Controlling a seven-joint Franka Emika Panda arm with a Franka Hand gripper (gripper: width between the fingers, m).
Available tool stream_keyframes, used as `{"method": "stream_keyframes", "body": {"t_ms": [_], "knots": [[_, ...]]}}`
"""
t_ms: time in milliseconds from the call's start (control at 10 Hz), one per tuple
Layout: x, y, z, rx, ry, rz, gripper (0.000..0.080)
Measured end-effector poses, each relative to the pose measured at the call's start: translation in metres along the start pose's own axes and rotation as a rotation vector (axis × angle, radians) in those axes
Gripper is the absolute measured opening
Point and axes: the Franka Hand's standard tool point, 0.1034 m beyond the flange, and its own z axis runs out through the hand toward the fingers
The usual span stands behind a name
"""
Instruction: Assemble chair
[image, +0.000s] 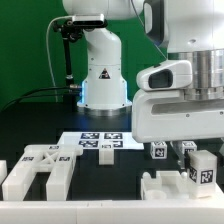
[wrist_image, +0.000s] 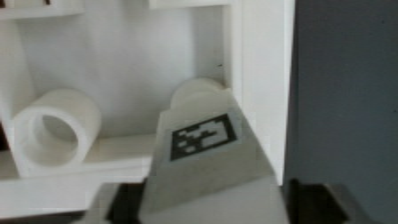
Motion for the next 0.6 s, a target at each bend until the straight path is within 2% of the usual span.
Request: {"method": "stream_keyframes", "body": {"t_ms": [200,400,500,600], "knots": [[0.0002,0.0007,0.0,0.001,0.0,0.208,0.0286],[0.0004,0.0016,-0.0001,-0.004,0.004,0.541,0.0286],[0.0001,0.0025,0.0006,-0.001,0.004,0.78,0.0286],[-0.0004,0.0031,0.0017,0.013,-0.003,1.01,0.0286]]}}
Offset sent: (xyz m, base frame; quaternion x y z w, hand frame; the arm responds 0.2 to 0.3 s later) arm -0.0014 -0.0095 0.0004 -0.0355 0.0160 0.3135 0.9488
